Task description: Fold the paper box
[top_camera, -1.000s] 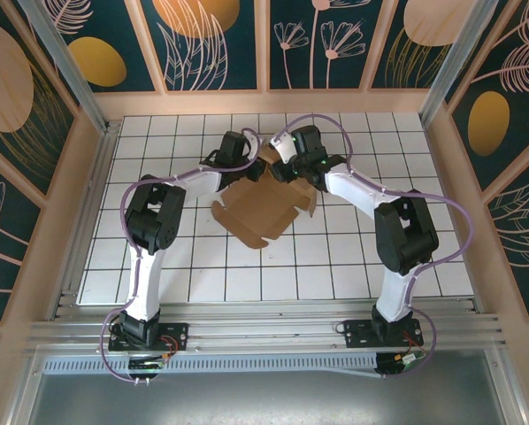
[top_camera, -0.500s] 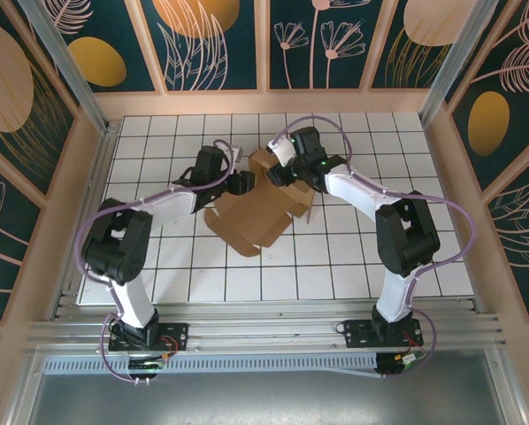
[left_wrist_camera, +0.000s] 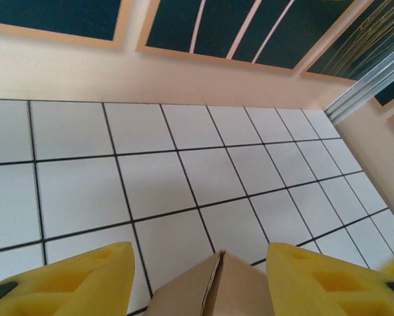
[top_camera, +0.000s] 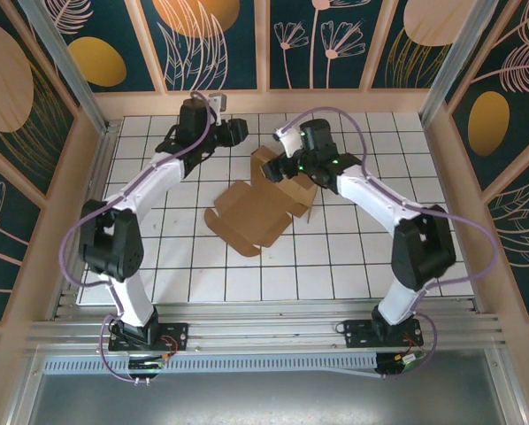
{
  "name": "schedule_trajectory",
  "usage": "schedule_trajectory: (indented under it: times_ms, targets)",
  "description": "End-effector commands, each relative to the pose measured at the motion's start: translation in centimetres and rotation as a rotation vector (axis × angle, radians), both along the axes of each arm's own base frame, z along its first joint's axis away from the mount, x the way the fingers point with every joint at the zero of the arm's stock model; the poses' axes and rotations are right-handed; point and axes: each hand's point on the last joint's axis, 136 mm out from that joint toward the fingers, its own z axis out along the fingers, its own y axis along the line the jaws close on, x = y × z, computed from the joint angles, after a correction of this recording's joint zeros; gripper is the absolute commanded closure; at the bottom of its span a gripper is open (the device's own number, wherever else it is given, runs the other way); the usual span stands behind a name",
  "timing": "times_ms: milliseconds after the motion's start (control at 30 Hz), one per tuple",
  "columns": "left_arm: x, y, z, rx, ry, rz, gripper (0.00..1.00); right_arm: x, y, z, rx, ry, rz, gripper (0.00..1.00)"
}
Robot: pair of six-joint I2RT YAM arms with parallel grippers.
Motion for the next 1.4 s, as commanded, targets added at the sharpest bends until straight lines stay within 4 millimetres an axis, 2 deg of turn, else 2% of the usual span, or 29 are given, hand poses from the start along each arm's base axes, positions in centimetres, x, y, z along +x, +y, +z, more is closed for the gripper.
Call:
schedule_trajectory:
  times_ms: [0,33,133,200,267,367,500,600,667,733,867,1033,1133,1233,1300,1367]
  targets:
    - [0.0,-2.5,-4.1,-0.021,0.172,-0.109,0.44,-0.2,-4.2,5.0,0.257,0.057,-0.229,0.15]
    - [0.5,-3.3,-4.0,-0.038,0.18,-0.136,0.44,-0.8,-5.9,4.7,0.323,0.111,-0.29,0.16]
    - [1.0,-4.9,-5.2,-0.076,0.233,-0.205,0.43,-3.2,-11.2,2.4,0.461,0.253,-0.463,0.17]
    - [1.3,-5.0,-6.0,-0.069,0.246,-0.204,0.43,-5.1,-13.5,0.6,0.472,0.279,-0.54,0.16]
    - [1.3,-5.1,-6.8,-0.061,0.264,-0.211,0.43,-6.9,-14.0,-0.9,0.457,0.303,-0.545,0.14]
    - [0.6,-5.4,-7.6,-0.081,0.294,-0.237,0.43,-8.7,-13.2,-2.5,0.453,0.347,-0.515,0.13]
    - [-0.4,-5.5,-8.3,-0.118,0.326,-0.241,0.43,-9.5,-11.6,-5.2,0.387,0.347,-0.528,0.18]
    - [-1.1,-5.5,-8.4,-0.163,0.341,-0.233,0.43,-8.6,-10.5,-6.4,0.315,0.287,-0.546,0.25]
    - [-1.5,-5.3,-8.3,-0.182,0.344,-0.219,0.43,-7.6,-10.6,-7.6,0.252,0.253,-0.599,0.3]
    - [-1.8,-5.0,-8.1,-0.193,0.344,-0.202,0.44,-6.3,-10.9,-8.5,0.192,0.221,-0.645,0.4]
    - [-2.7,-4.7,-7.4,-0.245,0.332,-0.169,0.45,-3.9,-11.2,-8.2,0.068,0.085,-0.655,0.51]
    - [-4.1,-4.7,-5.9,-0.362,0.318,-0.134,0.45,-1.2,-10.1,-6.5,-0.047,-0.118,-0.541,0.69]
    - [-4.8,-5.0,-5.3,-0.409,0.307,-0.11,0.44,0.4,-8.9,-6.2,-0.077,-0.163,-0.454,0.7]
    - [-5.1,-4.4,-4.8,-0.424,0.28,-0.062,0.42,1.6,-8.5,-6.2,-0.078,-0.175,-0.417,0.69]
    - [-5.2,-3.8,-4.8,-0.422,0.268,-0.024,0.42,1.7,-8.3,-6.3,-0.068,-0.176,-0.393,0.67]
    - [-5.3,-3.3,-4.8,-0.418,0.258,-0.003,0.41,1.3,-8.3,-6.5,-0.069,-0.173,-0.378,0.6]
